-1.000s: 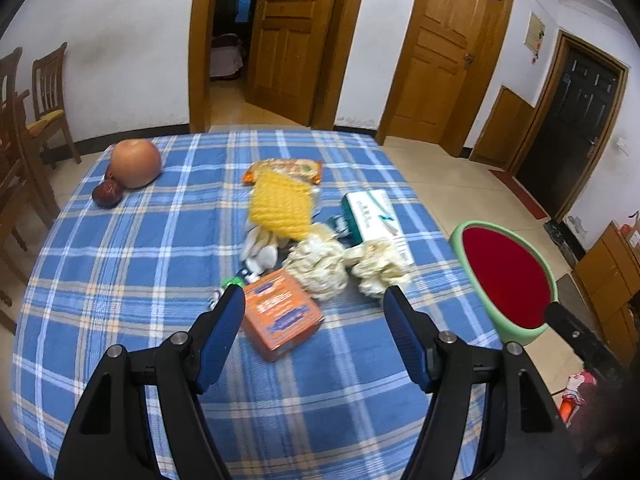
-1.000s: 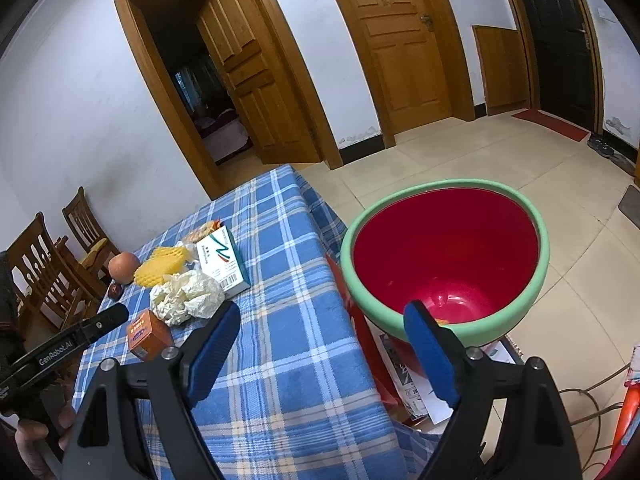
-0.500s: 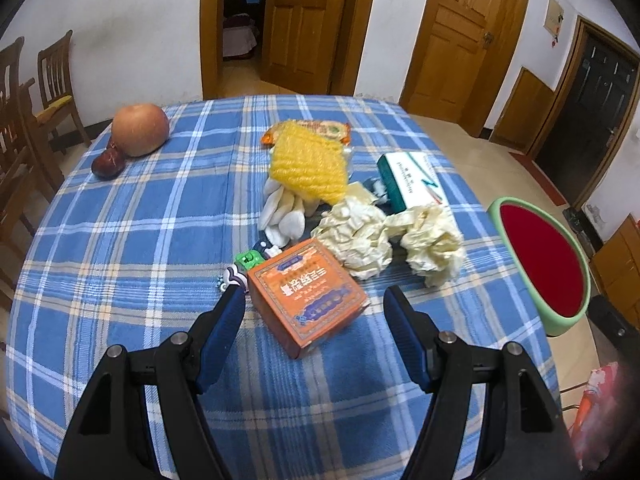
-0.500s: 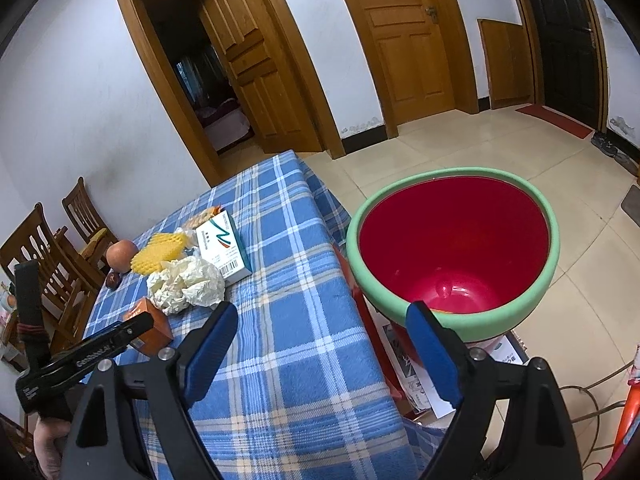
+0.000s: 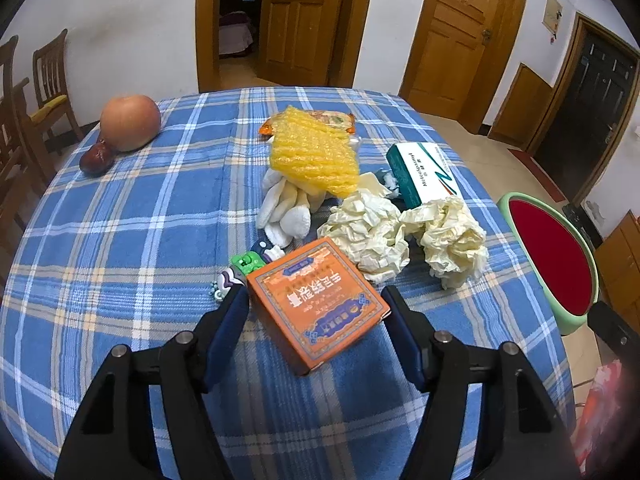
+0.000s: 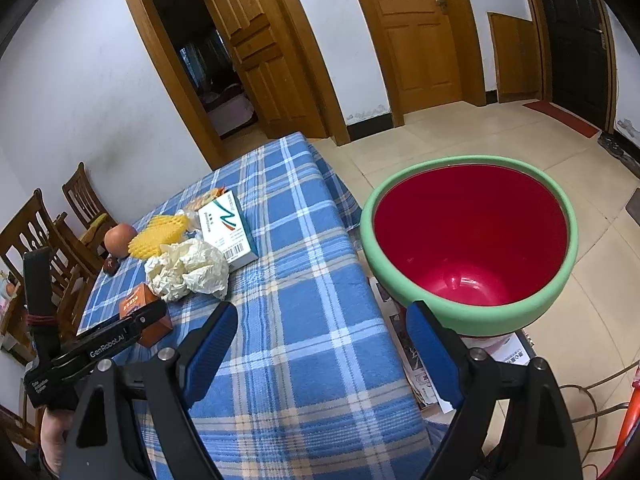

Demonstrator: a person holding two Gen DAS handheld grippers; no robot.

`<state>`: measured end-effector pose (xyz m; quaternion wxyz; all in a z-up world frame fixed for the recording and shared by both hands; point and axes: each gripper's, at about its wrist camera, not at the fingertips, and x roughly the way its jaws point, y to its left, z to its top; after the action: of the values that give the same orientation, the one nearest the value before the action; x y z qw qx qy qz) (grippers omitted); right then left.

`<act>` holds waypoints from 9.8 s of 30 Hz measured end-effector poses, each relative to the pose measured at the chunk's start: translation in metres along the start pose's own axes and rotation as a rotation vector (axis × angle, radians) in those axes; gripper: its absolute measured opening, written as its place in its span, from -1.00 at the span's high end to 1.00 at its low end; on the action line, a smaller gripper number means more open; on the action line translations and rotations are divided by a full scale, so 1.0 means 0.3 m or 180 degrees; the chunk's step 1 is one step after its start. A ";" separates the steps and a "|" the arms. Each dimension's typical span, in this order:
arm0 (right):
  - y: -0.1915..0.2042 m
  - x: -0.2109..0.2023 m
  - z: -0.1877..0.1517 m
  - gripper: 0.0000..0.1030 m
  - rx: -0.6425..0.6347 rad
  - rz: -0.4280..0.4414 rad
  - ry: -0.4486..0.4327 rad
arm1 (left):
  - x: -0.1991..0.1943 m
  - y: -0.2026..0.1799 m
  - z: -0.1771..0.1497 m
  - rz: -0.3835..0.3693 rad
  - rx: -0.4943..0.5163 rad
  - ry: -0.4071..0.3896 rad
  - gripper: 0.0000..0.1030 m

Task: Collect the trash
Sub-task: 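Grasp the orange printed box with the left tool while the right tool grasps crumpled white paper, then carry the orange box and white paper with both tools over the red bin, then open both tools to drop the box and paper into the bin, then move both open tools back over the table items, then grasp the crumpled white paper with the left tool while the right tool grasps the white medicine box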

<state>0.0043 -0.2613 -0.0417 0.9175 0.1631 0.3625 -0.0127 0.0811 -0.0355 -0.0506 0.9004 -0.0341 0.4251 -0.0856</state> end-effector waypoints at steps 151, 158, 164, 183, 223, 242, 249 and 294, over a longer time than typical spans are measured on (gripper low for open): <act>-0.547 -0.024 0.092 0.13 0.0951 -0.0547 -0.0239 | 0.140 -0.789 0.163 -0.1154 0.0976 0.0135 -0.39; -0.534 -0.041 0.093 0.06 0.0940 -0.0557 -0.0277 | 0.107 -0.753 0.163 -0.1145 0.0915 0.0094 -0.38; -0.519 -0.070 0.091 -0.09 0.0925 -0.0504 -0.0331 | 0.064 -0.710 0.164 -0.1057 0.0849 0.0024 -0.39; -0.395 -0.124 0.084 -0.55 0.0781 -0.0364 -0.0426 | -0.063 -0.478 0.148 -0.0674 0.0543 -0.0177 -0.54; -0.118 0.015 0.067 -0.65 0.0318 -0.0122 -0.0095 | 0.008 -0.081 0.106 -0.0149 -0.0016 -0.0111 -0.54; -0.097 0.069 0.064 -0.65 0.0272 -0.0092 0.0035 | 0.076 -0.104 0.093 -0.0064 0.0178 -0.0084 0.08; -0.068 0.083 0.065 -0.65 0.0193 -0.0065 0.0057 | 0.003 -0.100 0.095 -0.0190 0.0162 -0.0184 0.08; 0.318 0.438 0.118 -0.15 -0.0683 -0.0305 0.0363 | -0.059 0.237 0.133 -0.0510 -0.0367 -0.0425 0.08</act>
<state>0.1382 -0.1695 -0.0778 0.9059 0.0470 0.4207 -0.0083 0.1096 0.0371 -0.0215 0.9136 -0.1254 0.3643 -0.1302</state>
